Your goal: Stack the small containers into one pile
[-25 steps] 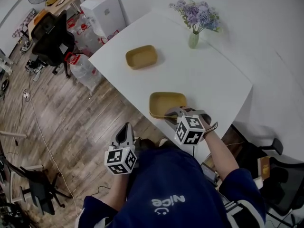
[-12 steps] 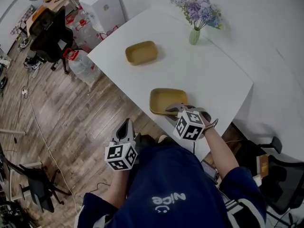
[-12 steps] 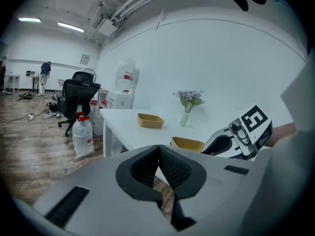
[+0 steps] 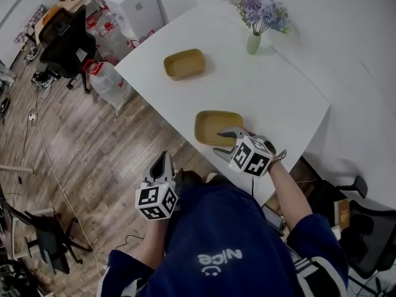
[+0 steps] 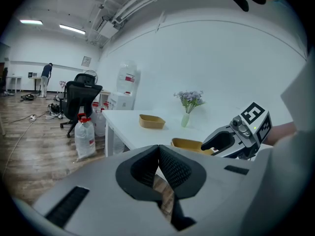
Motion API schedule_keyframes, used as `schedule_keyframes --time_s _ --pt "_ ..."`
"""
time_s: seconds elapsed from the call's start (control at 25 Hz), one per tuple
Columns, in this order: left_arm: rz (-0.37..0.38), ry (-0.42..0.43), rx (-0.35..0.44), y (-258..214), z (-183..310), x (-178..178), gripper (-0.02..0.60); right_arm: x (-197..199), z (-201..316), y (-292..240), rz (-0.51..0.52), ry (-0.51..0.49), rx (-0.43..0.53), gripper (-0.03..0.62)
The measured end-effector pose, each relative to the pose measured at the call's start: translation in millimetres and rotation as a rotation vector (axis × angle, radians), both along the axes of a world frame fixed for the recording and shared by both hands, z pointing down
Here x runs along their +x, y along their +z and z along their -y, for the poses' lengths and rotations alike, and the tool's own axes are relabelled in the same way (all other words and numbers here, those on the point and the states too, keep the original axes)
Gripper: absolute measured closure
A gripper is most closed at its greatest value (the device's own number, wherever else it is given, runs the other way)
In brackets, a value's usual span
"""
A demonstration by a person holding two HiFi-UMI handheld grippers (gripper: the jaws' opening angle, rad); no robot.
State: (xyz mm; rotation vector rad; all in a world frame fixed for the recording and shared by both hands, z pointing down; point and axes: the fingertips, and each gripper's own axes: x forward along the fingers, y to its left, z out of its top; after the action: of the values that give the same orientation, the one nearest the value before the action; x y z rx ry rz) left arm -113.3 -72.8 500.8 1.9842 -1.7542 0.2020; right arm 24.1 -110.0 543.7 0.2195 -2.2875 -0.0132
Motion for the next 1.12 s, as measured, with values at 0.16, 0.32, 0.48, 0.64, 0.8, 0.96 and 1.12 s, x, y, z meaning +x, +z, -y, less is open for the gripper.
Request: schedule_keyframes --time_s 0.16,0.32,0.48,0.64,0.8,0.96,1.12 --pt "0.013 0.008 0.006 -1 -7 2 0.561 -2 2 -12 0.048 0.019 0.01 0.424" --pt "0.01 0.002 0.005 -2 -10 -4 0.561 -11 9 -34 0.097 0.025 0.042 0.424" --pt "-0.006 0.01 0.014 -6 -6 -8 0.561 -31 26 -67 0.211 0.072 0.087 0.424" --pt "-0.026 0.047 0.007 -1 9 -19 0.561 -66 44 -103 0.327 0.079 0.137 0.425" --pt "-0.043 0.065 0.018 -4 31 -37 0.561 -90 66 -135 0.319 0.047 0.238 0.424" --pt "-0.059 0.073 0.021 -5 56 -58 0.561 -117 86 -167 0.385 0.004 0.208 0.425" --pt "-0.067 0.068 -0.01 6 78 -86 0.561 -140 120 -178 0.366 -0.004 0.269 0.425"
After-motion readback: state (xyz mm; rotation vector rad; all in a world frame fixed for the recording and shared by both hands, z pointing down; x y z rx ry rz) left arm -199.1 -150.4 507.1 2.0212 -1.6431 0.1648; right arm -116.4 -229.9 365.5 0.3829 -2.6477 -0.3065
